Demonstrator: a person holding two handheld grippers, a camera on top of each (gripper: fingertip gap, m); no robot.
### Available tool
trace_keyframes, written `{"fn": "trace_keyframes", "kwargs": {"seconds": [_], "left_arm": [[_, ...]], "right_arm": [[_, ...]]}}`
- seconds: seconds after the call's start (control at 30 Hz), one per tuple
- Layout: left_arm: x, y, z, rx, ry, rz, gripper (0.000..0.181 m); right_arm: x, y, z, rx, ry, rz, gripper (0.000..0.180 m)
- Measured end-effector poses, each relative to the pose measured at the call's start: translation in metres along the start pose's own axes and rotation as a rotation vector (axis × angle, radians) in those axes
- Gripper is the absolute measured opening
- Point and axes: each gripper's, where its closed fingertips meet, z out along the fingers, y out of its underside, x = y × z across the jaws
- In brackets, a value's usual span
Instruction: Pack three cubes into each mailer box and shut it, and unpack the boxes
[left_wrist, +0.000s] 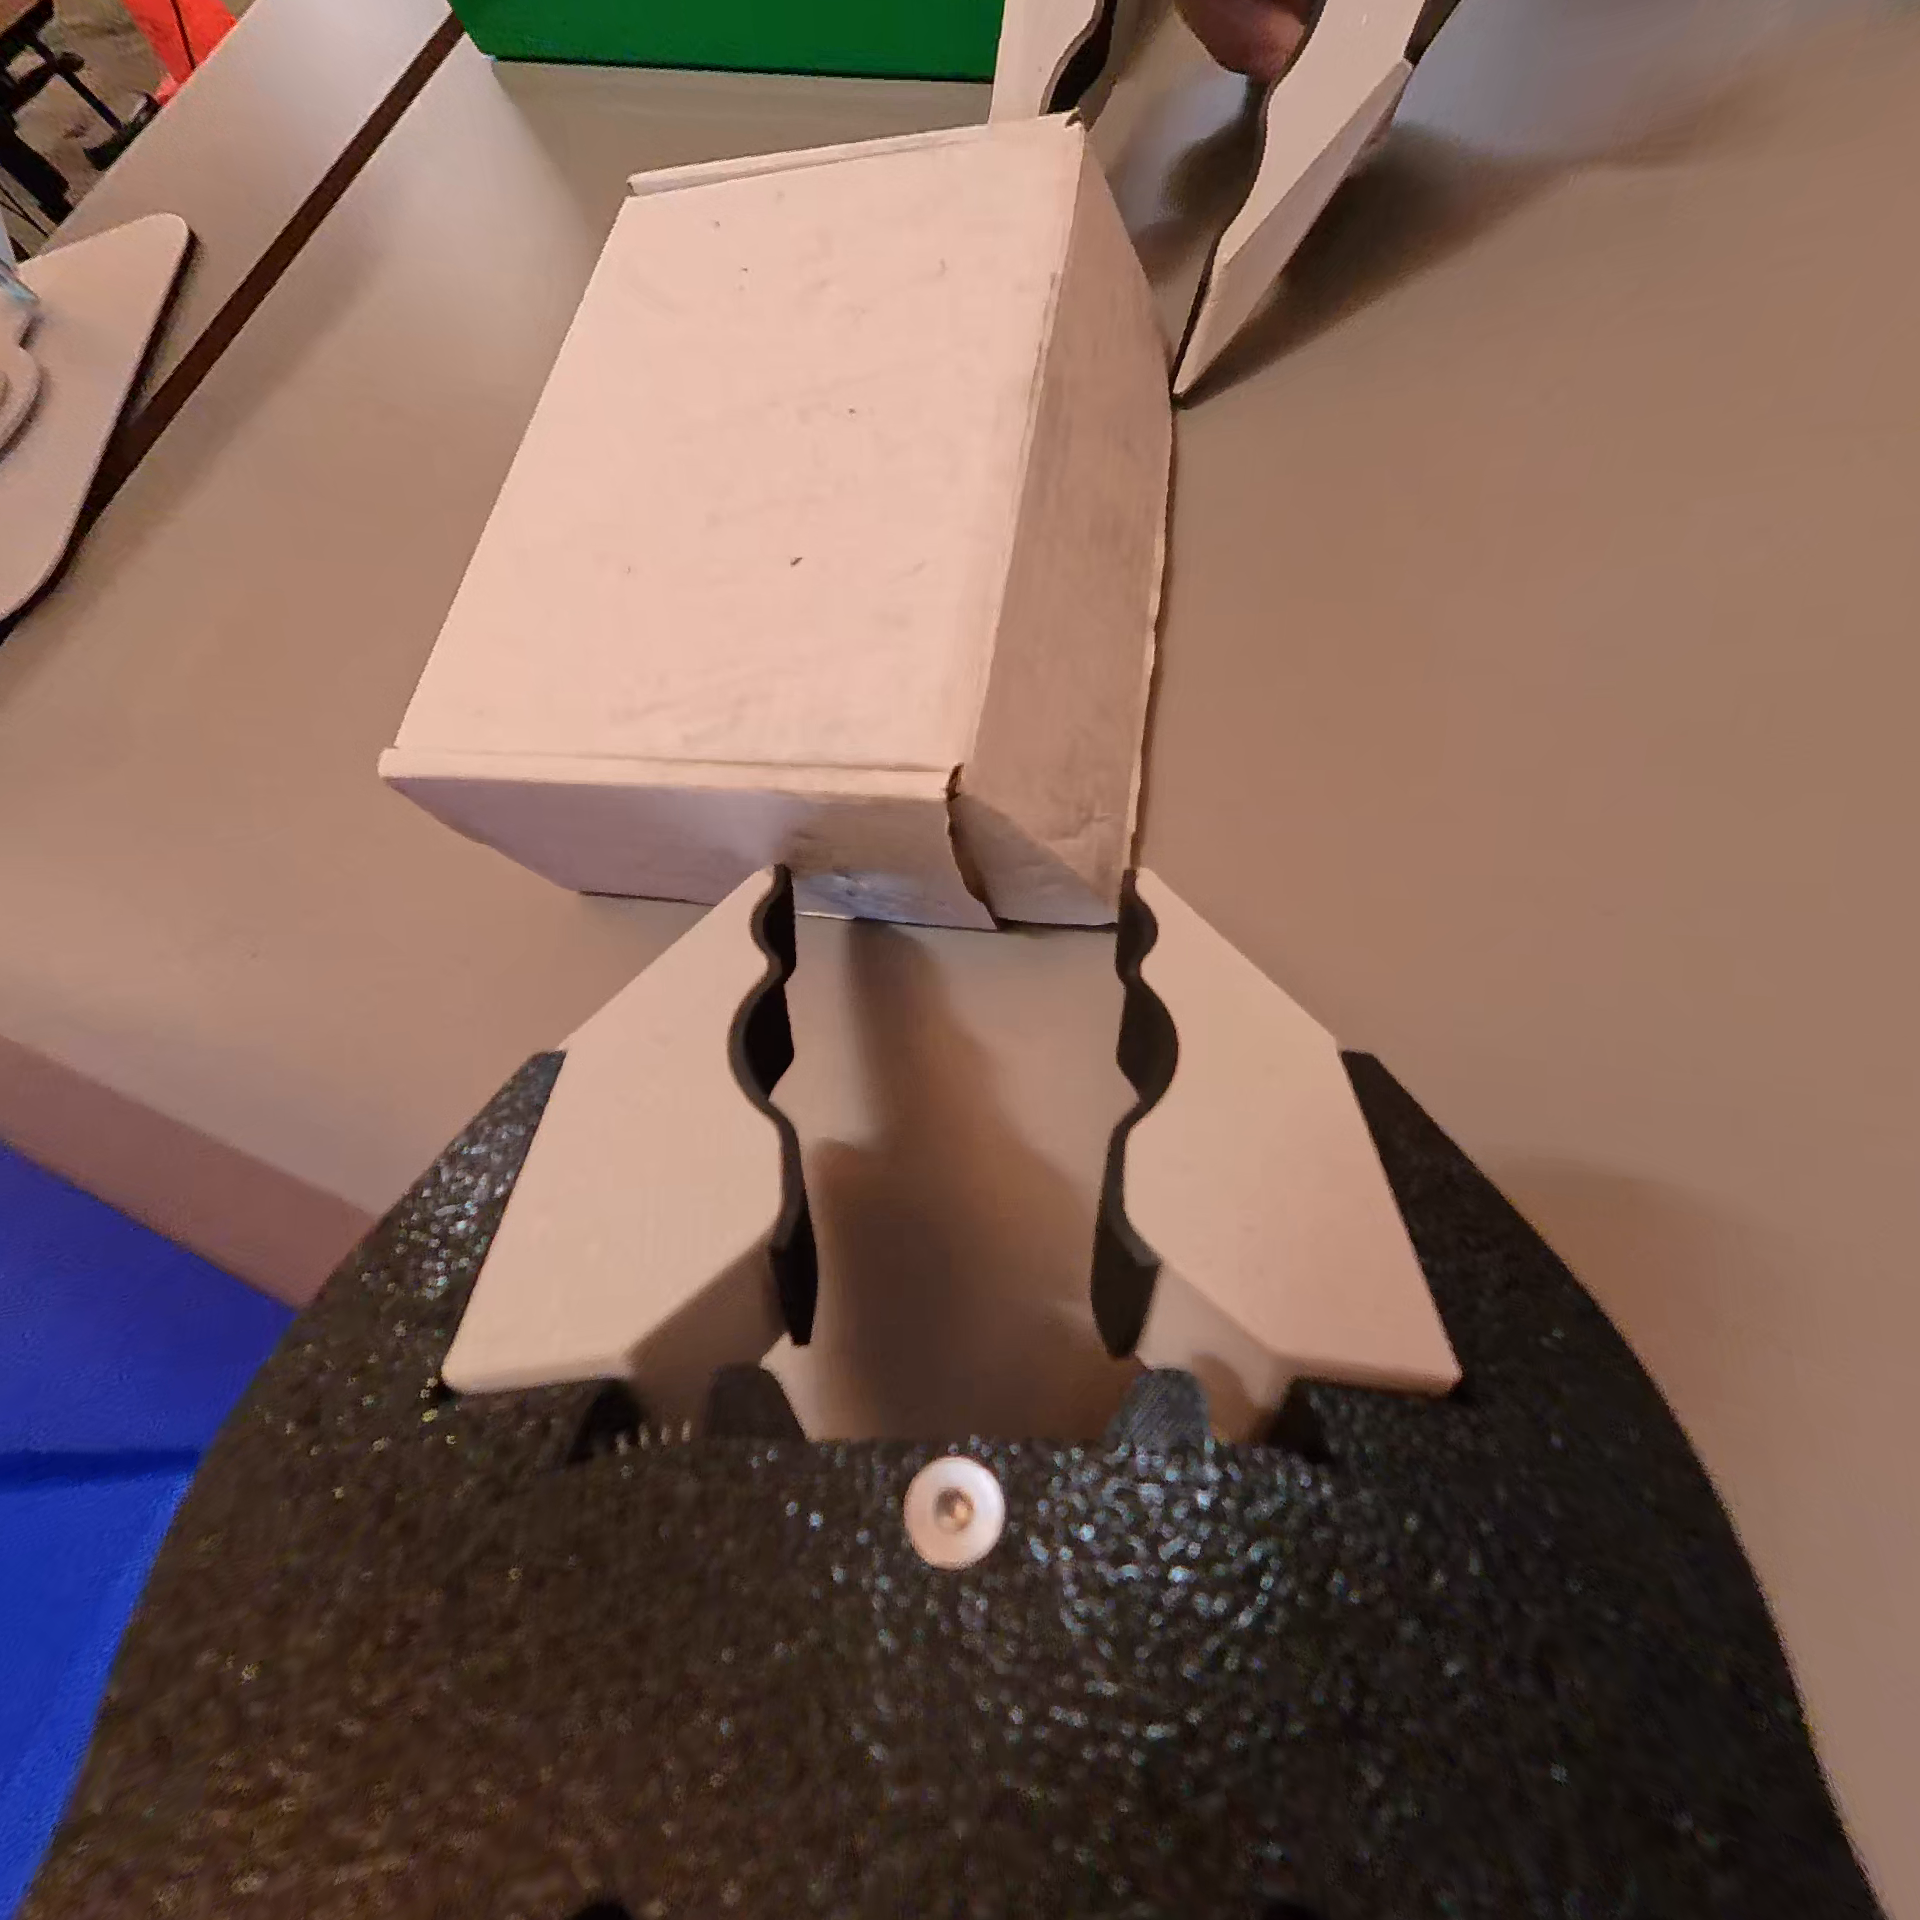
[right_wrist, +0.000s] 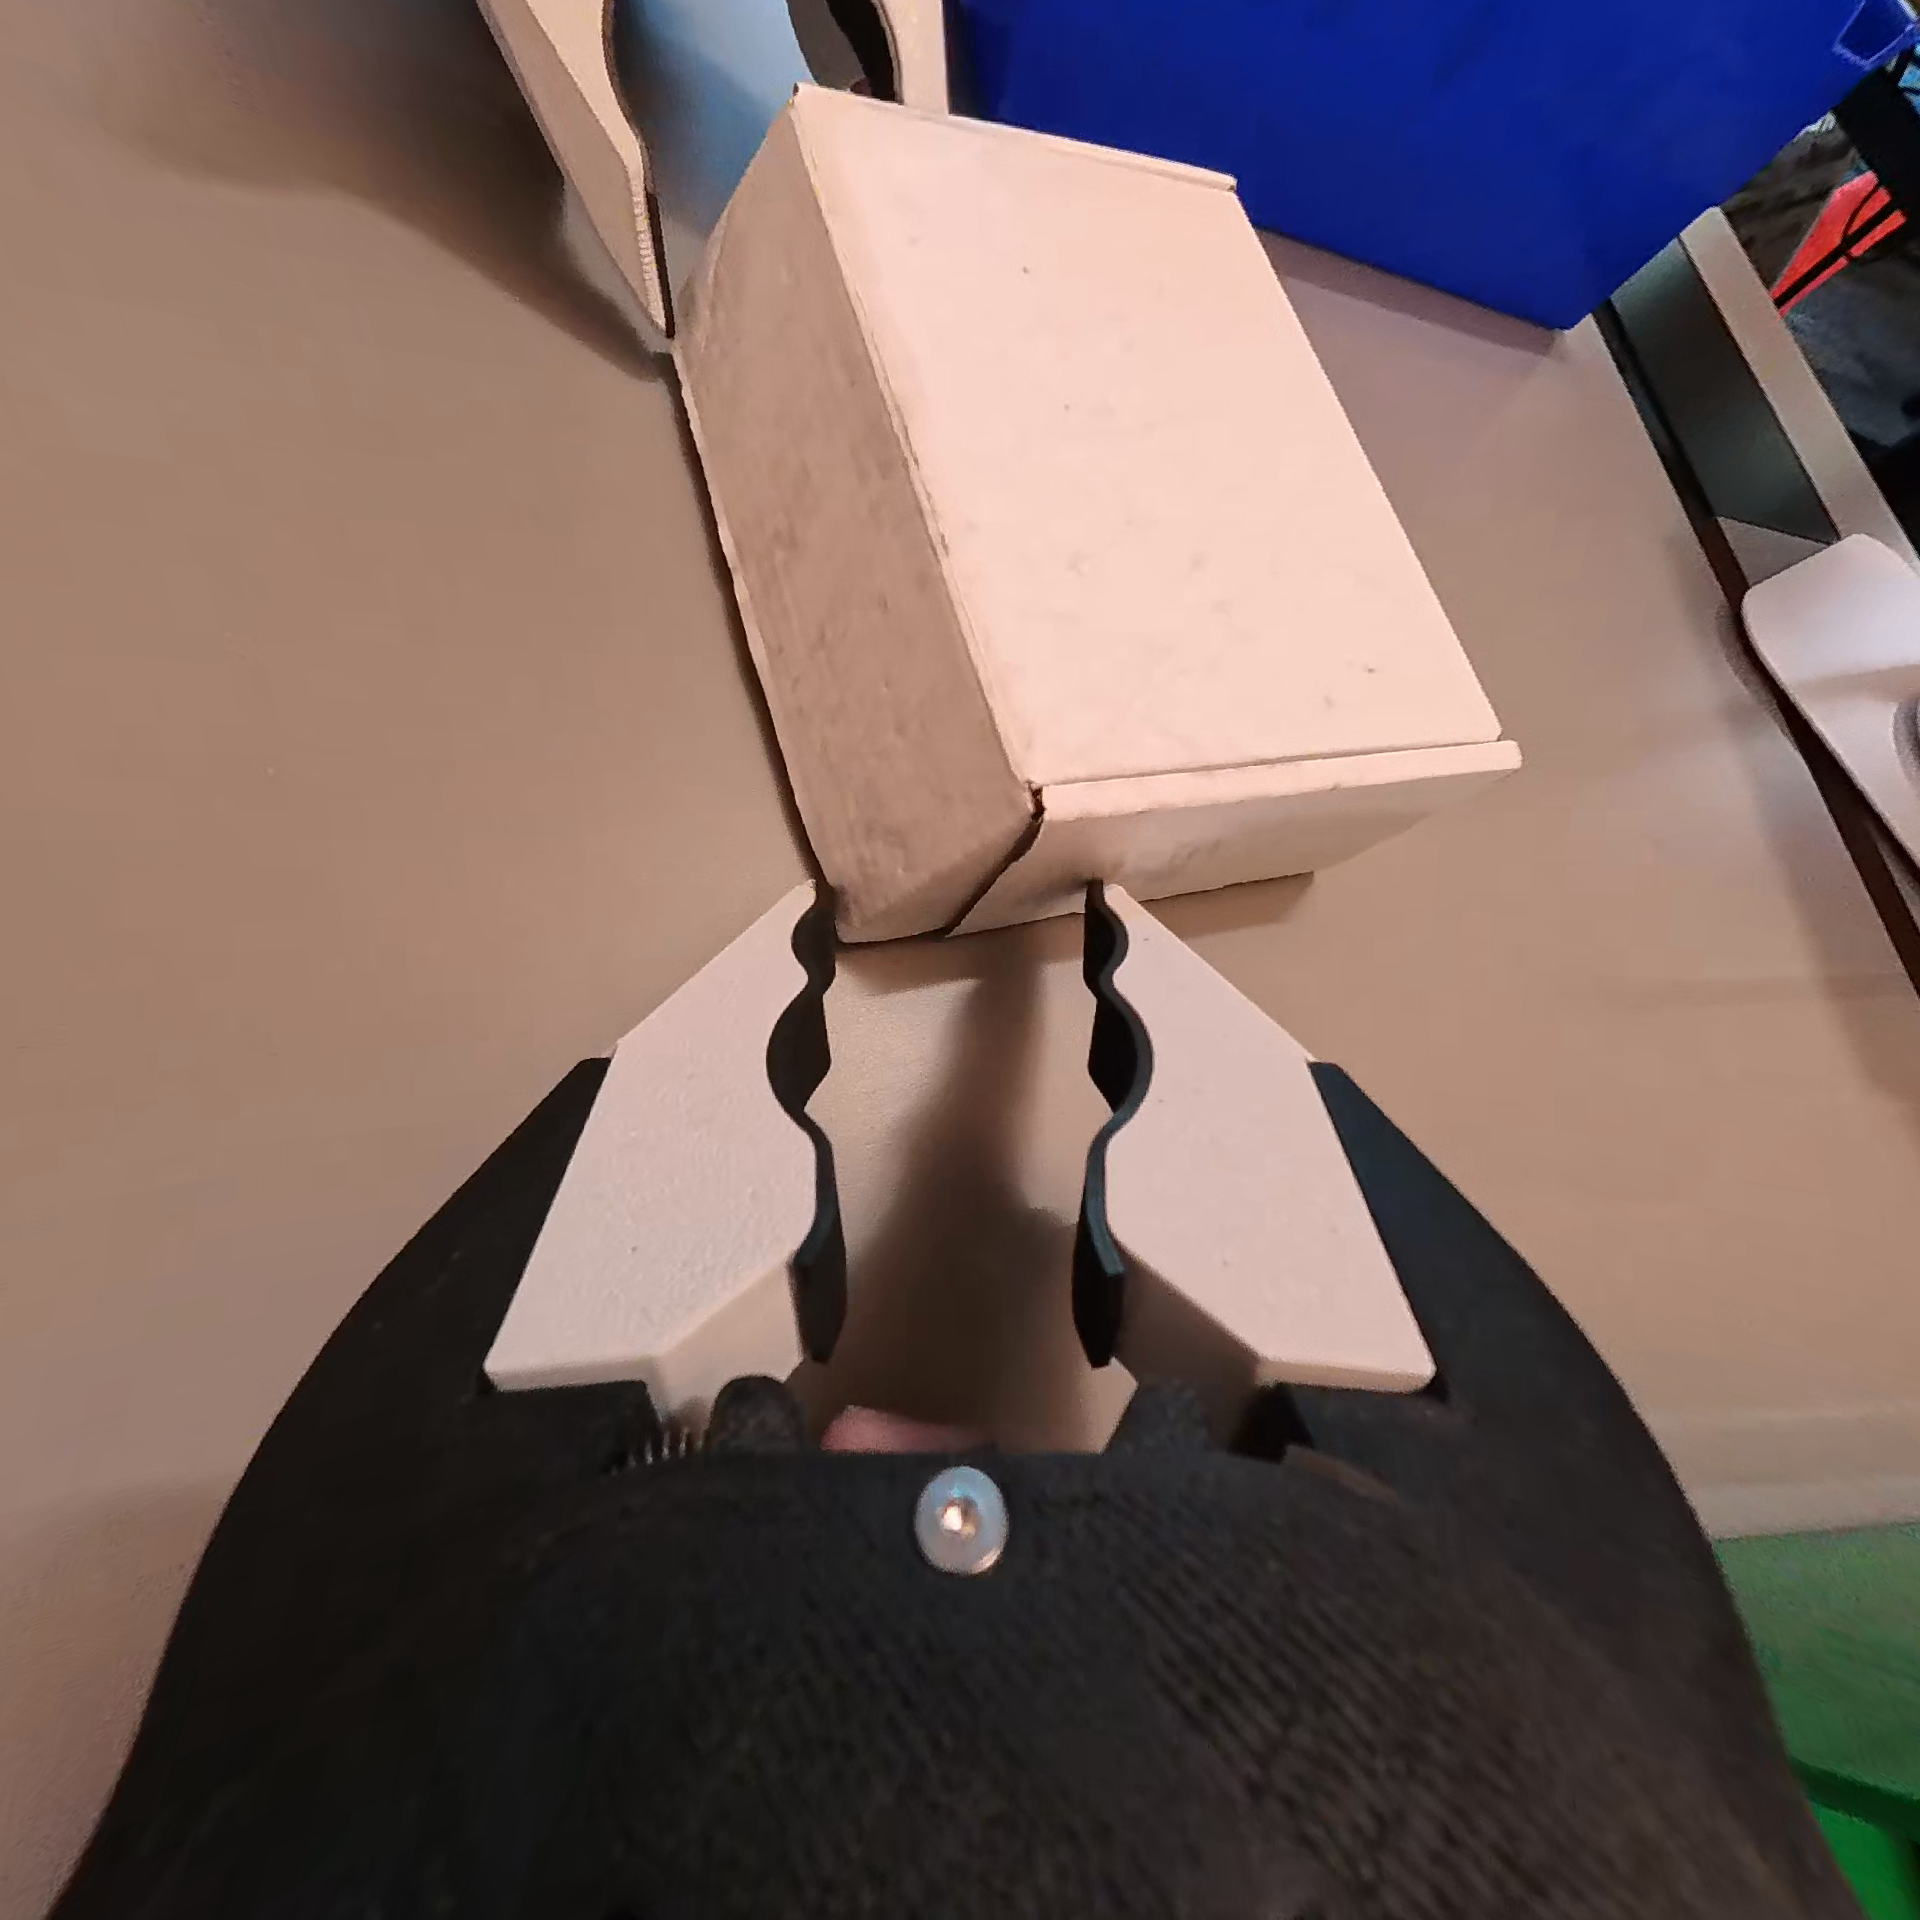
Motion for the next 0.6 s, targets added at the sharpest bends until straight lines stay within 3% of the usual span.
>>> {"fn": "trace_keyframes", "kwargs": {"seconds": [0.33,0.6], "left_arm": [[-0.011,0.004,0.006,-0.062,-0.129,0.138,0.037],[-0.017,0.003,0.009,-0.054,-0.163,0.092,0.039]], "right_arm": [[0.006,0.002,0.004,-0.033,0.025,0.002,0.041],[0.011,0.002,0.004,-0.031,0.062,0.033,0.041]]}}
